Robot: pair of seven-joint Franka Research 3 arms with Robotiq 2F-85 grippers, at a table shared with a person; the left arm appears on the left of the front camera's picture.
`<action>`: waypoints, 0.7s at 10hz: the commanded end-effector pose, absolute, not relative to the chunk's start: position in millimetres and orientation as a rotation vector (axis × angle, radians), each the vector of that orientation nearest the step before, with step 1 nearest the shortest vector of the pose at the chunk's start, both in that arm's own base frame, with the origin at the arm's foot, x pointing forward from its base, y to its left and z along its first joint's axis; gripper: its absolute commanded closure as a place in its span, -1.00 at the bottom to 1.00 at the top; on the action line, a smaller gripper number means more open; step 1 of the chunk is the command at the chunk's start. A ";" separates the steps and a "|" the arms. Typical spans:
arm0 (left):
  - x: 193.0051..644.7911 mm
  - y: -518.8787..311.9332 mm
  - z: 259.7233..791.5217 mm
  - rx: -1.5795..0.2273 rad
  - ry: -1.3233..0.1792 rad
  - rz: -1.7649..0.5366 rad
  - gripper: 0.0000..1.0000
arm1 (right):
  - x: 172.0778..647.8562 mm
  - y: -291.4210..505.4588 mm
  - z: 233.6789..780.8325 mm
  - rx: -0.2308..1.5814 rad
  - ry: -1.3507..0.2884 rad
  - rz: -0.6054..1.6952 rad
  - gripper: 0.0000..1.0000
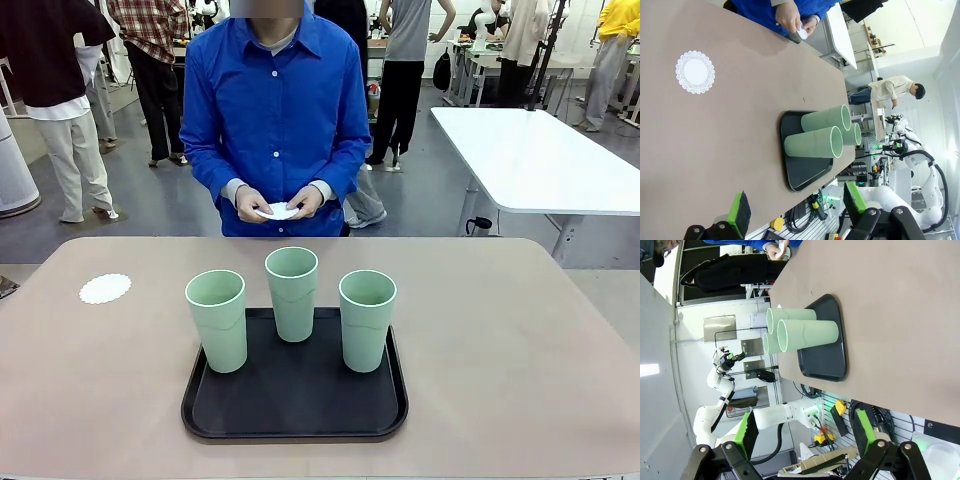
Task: Place coasters on the table and set cups on them.
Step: Pick up one Reusable plastic cup and place it on a coaster set by the human.
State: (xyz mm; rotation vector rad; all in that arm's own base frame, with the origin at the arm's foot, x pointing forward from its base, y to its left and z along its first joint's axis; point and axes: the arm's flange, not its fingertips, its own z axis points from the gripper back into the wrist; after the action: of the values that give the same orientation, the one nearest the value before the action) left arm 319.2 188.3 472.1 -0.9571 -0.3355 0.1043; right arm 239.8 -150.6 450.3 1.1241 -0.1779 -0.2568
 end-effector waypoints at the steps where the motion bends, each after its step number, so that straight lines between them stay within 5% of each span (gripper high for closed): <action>1: 317.9 188.7 471.7 -0.963 -0.338 0.106 -1.00 | 240.4 -151.2 450.3 1.133 -0.184 -0.251 -1.00; 2: 319.2 188.3 472.1 -0.957 -0.336 0.104 -1.00 | 240.4 -151.2 450.3 1.133 -0.184 -0.251 -1.00; 5: 347.3 157.4 528.9 -0.695 -0.499 -0.430 -1.00 | 240.4 -151.2 450.3 1.133 -0.184 -0.251 -1.00; 7: 374.1 93.3 553.2 -0.473 -0.383 -0.713 -1.00 | 240.4 -151.2 450.3 1.133 -0.184 -0.251 -1.00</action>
State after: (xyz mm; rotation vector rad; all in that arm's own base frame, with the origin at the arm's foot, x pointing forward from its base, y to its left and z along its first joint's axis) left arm 360.3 109.5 559.0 -0.6096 -0.3897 -0.5531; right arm 240.2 -150.4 450.5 1.1226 -0.1771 -0.2565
